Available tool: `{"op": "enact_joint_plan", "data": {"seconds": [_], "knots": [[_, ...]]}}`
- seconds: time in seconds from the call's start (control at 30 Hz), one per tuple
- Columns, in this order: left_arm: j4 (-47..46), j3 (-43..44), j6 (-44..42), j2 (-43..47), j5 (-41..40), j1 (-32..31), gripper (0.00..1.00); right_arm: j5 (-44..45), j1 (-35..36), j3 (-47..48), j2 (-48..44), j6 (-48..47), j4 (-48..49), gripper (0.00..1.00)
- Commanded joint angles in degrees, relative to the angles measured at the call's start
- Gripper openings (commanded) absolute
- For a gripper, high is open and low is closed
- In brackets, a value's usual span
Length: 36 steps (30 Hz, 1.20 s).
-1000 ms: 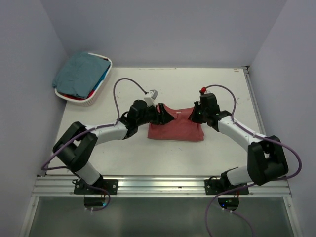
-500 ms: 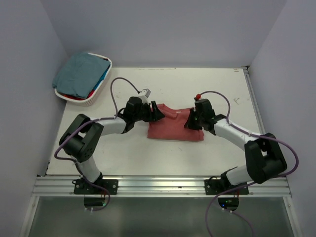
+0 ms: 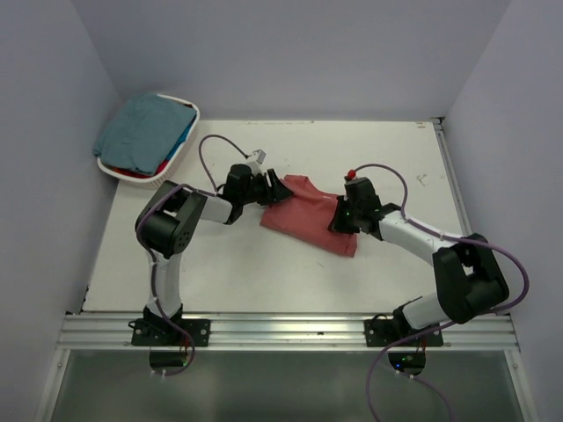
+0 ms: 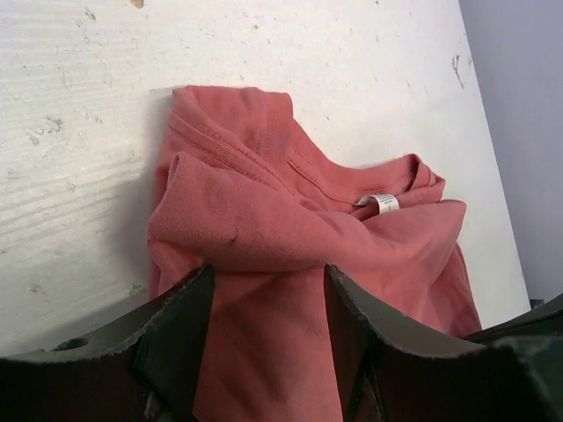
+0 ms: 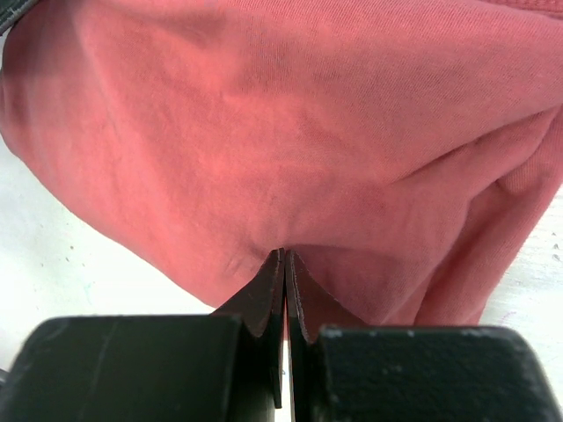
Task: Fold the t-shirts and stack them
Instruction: Smooth out wrinkles on the folded tshirt
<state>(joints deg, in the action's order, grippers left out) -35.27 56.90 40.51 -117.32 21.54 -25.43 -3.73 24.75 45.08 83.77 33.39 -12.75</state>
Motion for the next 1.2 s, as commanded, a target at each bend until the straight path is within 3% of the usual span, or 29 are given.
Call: {"op": "enact_joint_plan", "data": {"seconds": [0.0,0.17,0.27,0.37,0.73,1.17], "knots": [[0.64,-0.21,1.15,-2.75,0.08,1.35,0.57,1.79,0.29,1.06,-2.29,-0.78,-1.22,0.0],[-0.68,-4.77,1.24,6.64,2.63,1.53,0.58,1.62,0.29,1.5,-3.61,-1.39,0.01,0.0],[2.03,-5.4,-1.48,16.56,1.49,0.39,0.65,2.05,0.3,3.43,-2.83,-2.01,0.54,0.0],[5.03,-4.26,-3.86,18.88,1.13,-0.41,0.7,2.84,0.12,6.5,0.24,-2.62,0.71,0.0],[7.23,4.52,-5.35,4.39,2.1,0.12,0.67,12.68,-2.34,18.9,18.6,-3.24,1.94,0.0],[10.04,8.31,-7.38,-4.15,-1.5,2.23,0.64,12.61,-6.12,19.78,25.13,-2.71,4.66,0.0]]}}
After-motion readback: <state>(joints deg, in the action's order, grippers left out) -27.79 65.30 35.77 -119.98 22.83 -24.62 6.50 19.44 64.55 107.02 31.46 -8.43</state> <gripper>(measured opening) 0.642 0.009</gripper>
